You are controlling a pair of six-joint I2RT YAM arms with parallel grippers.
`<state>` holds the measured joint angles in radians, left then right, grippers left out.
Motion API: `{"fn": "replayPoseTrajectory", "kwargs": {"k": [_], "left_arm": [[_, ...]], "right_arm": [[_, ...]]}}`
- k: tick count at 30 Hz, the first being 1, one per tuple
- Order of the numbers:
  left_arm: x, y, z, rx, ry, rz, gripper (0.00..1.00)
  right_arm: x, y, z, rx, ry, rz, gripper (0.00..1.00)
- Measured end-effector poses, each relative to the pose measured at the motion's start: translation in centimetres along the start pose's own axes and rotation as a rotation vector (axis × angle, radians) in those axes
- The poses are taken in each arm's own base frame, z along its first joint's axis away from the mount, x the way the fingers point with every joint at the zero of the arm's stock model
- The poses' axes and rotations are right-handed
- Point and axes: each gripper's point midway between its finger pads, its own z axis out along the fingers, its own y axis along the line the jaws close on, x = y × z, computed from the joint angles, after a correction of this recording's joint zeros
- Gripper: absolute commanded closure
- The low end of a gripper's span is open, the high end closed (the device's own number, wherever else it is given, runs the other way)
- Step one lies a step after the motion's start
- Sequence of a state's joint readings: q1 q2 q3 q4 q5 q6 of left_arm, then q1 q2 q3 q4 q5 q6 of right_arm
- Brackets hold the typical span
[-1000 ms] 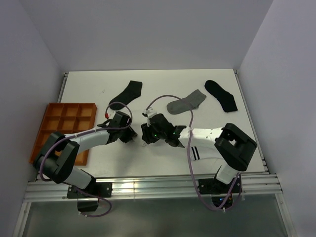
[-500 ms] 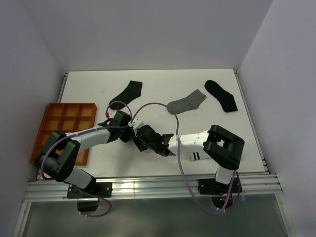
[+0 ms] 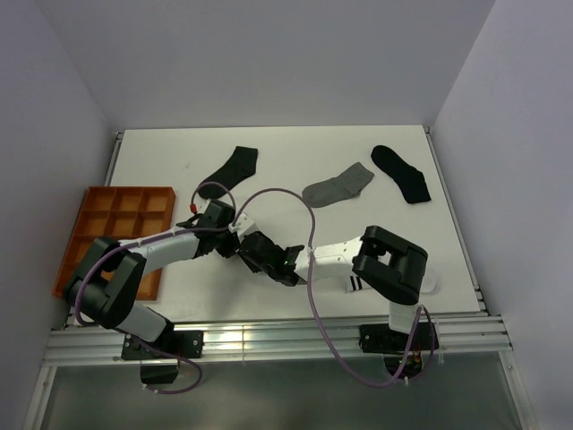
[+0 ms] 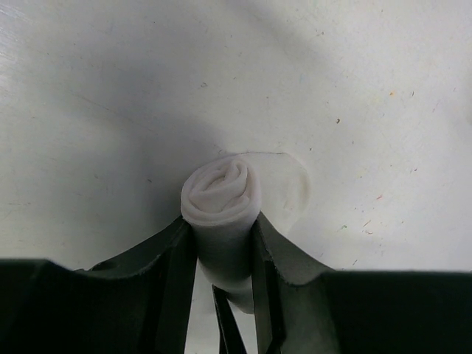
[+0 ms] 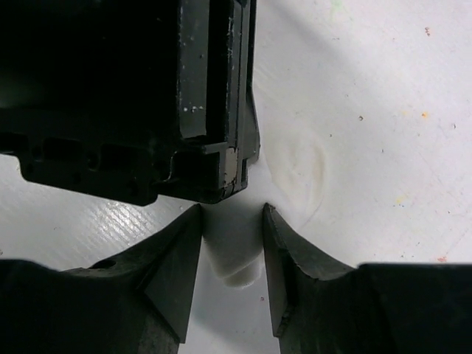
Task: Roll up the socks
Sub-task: Roll the sock at the center of the board.
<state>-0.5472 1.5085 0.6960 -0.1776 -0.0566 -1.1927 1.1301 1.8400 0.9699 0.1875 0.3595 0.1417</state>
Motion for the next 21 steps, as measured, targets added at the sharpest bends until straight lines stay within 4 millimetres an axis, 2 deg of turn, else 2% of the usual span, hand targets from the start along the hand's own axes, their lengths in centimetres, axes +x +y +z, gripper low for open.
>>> {"fn": "replayPoseTrajectory", "kwargs": {"k": [1,4,5,6,7,8,10,14,17,21], "left_arm": [[0.0,0.0,0.0,0.000,0.000,-0.001,0.63],[-0.1,0.0,0.0,0.000,0.000,-0.002,0.61],[-0.1,0.0,0.1,0.000,-0.001,-0.002,0.60],[-0.2,0.0,0.1,-0.002,-0.002,-0.002,0.58],[-0.3,-0.1,0.1,-0.002,-0.003,-0.002,0.53],[-0.4,-0.1,0.1,-0.001,-0.004,-0.001,0.49],[-0.7,-0.3,0.1,0.002,-0.010,-0.004,0.41],[-1.1,-0.6,-0.1,0.010,-0.019,0.001,0.35],[-1.5,-0.4,-0.3,0.002,-0.033,0.006,0.33],[-2.0,0.8,-0.9,-0.011,-0.047,-0.015,0.32]], "right_arm": [[0.1,-0.1,0.1,0.006,0.001,0.001,0.58],[0.1,0.0,0.2,0.019,0.002,0.010,0.72],[0.1,0.0,0.3,0.021,0.002,0.015,0.82],[0.1,0.0,0.3,0.023,0.003,0.018,0.86],[0.1,0.0,0.4,0.024,0.005,0.021,0.91],[0.1,0.0,0.4,0.024,0.006,0.025,1.00],[-0.1,0.1,0.6,0.020,0.004,0.033,1.00],[-0.3,0.1,1.0,-0.041,0.016,0.058,1.00],[-0.7,-0.1,1.4,-0.129,0.042,0.096,1.00],[-0.9,-0.4,1.5,-0.246,0.089,0.161,1.00]]}}
